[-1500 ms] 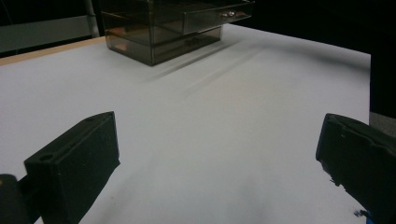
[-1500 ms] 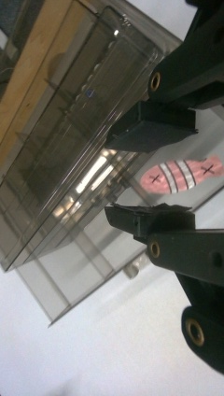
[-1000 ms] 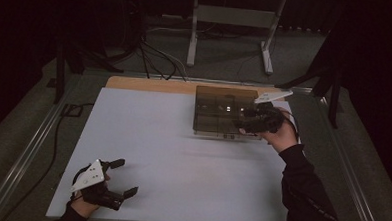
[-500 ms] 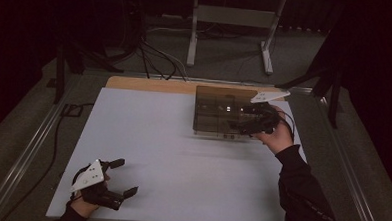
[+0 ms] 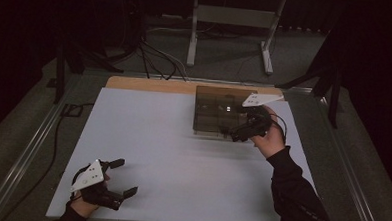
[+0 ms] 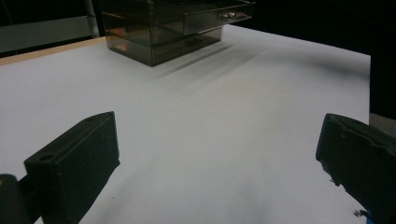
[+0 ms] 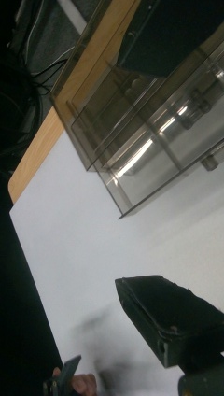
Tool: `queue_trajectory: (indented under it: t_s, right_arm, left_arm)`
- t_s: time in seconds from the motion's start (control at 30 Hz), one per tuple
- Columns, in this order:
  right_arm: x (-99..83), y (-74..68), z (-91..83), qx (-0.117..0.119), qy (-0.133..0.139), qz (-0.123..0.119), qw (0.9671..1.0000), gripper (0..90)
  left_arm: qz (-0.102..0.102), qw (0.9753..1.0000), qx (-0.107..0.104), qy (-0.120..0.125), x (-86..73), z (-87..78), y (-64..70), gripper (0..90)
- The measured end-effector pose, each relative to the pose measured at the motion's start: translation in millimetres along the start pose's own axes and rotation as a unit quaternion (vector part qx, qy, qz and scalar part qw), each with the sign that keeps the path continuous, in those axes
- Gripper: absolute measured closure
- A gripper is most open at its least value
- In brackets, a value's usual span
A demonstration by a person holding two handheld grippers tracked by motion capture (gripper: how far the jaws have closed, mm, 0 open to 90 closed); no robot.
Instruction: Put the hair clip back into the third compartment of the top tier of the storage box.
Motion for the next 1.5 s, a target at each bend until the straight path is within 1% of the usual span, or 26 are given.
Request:
queue_trajectory:
  t_s: [0.07, 0.13, 0.27, 0.3, 0.33, 0.4, 0.5, 0.53, 0.57, 0.6, 0.73, 0.9, 0.93, 1.07, 1.1, 1.13, 1.3, 1.33, 1.43, 1.5]
  right_arm:
    - [0.0, -1.4, 0.8, 0.0, -0.001, -0.001, 1.0, 0.0]
    - [-0.2, -6.4, 3.7, 0.008, 0.002, 0.001, 1.0, 0.0]
    - [-0.9, -11.7, 6.3, 0.012, 0.001, -0.003, 0.9999, 0.0]
    - [-0.8, -13.5, 6.8, 0.014, 0.003, -0.003, 0.9999, 0.0]
    - [-1.4, -17.2, 8.3, 0.021, 0.007, -0.001, 0.9998, 0.0]
    - [-2.7, -20.9, 10.0, 0.025, 0.008, -0.002, 0.9997, 0.0]
    - [-5.2, -25.6, 12.1, 0.028, 0.011, -0.002, 0.9995, 0.0]
    - [-7.8, -30.0, 14.1, 0.035, 0.012, -0.006, 0.9993, 0.0]
    - [-8.9, -31.5, 15.1, 0.035, 0.014, -0.01, 0.9992, 0.0]
    - [-10.8, -33.5, 16.1, 0.039, 0.014, -0.011, 0.9991, 0.0]
    - [-18.8, -39.0, 20.1, 0.052, 0.013, -0.008, 0.9986, 0.0]
    - [-26.3, -41.9, 23.2, 0.059, 0.014, -0.004, 0.9982, 0.0]
    - [-31.3, -43.3, 25.2, 0.059, 0.012, -0.003, 0.9982, 0.0]
    - [-37.9, -45.4, 27.0, 0.063, 0.017, 0.002, 0.9979, 0.0]
    - [-40.8, -46.4, 28.0, 0.065, 0.016, 0.004, 0.9978, 0.0]
    - [-47.4, -47.5, 30.7, 0.063, 0.01, 0.003, 0.998, 0.0]
    - [-60.0, -50.4, 36.0, 0.066, 0.002, 0.003, 0.9978, 0.0]
    - [-66.4, -51.9, 38.4, 0.068, -0.003, 0.003, 0.9977, 0.0]
    - [-75.0, -53.3, 40.4, 0.067, -0.005, 0.005, 0.9977, 0.0]
    - [-77.6, -54.1, 40.8, 0.068, -0.005, 0.004, 0.9977, 0.0]
  left_arm:
    - [-0.001, 1.0, 0.0, -0.001, -0.3, -0.2, -0.1, 0.5]
    - [0.004, 1.0, 0.001, 0.0, 0.2, -1.2, 0.8, 0.5]
    - [0.002, 1.0, 0.001, 0.0, 0.4, -0.4, 0.3, 0.5]
    - [0.003, 1.0, 0.001, -0.003, -0.8, -0.3, 0.9, 0.5]
    - [0.005, 1.0, 0.001, -0.003, -0.5, 0.0, 1.1, 0.5]
    - [0.003, 1.0, 0.0, 0.0, 0.6, 0.5, 1.0, 0.5]
    - [0.007, 1.0, -0.001, -0.003, -0.4, 0.9, 1.9, 0.5]
    - [0.006, 1.0, -0.002, -0.002, -0.4, 1.2, 2.1, 0.5]
    - [0.005, 1.0, -0.002, -0.003, -0.6, 1.3, 1.8, 0.5]
    - [0.004, 1.0, -0.002, -0.004, -0.9, 1.3, 1.6, 0.5]
    - [0.006, 1.0, -0.002, 0.0, 0.4, 0.2, 2.1, 0.5]
    - [0.007, 1.0, -0.002, -0.002, -0.2, 0.6, 2.0, 0.5]
    - [0.006, 1.0, -0.002, -0.002, -0.1, 0.8, 1.7, 0.5]
    - [0.007, 1.0, -0.002, -0.002, -0.4, 0.8, 2.1, 0.5]
    - [0.007, 1.0, -0.003, -0.002, 0.0, 1.0, 1.8, 0.5]
    - [0.006, 1.0, -0.003, -0.002, -0.1, 1.0, 1.6, 0.5]
    - [0.006, 1.0, -0.003, -0.001, 0.2, 1.0, 1.8, 0.5]
    - [0.005, 1.0, -0.003, -0.002, 0.2, 0.9, 1.6, 0.5]
    - [0.008, 1.0, -0.003, -0.002, 0.0, 0.4, 2.2, 0.5]
    - [0.006, 1.0, -0.003, -0.001, 0.4, 0.8, 1.8, 0.5]
Point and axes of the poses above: each handheld gripper's, and its own axes: z roughly forward along the jaws, x roughly out of its top, y roughly to its right, the point moved 9 cm from there along z, roughly forward along the jaws, and after that the axes turned 9 degrees about x, right-handed, at the moved point
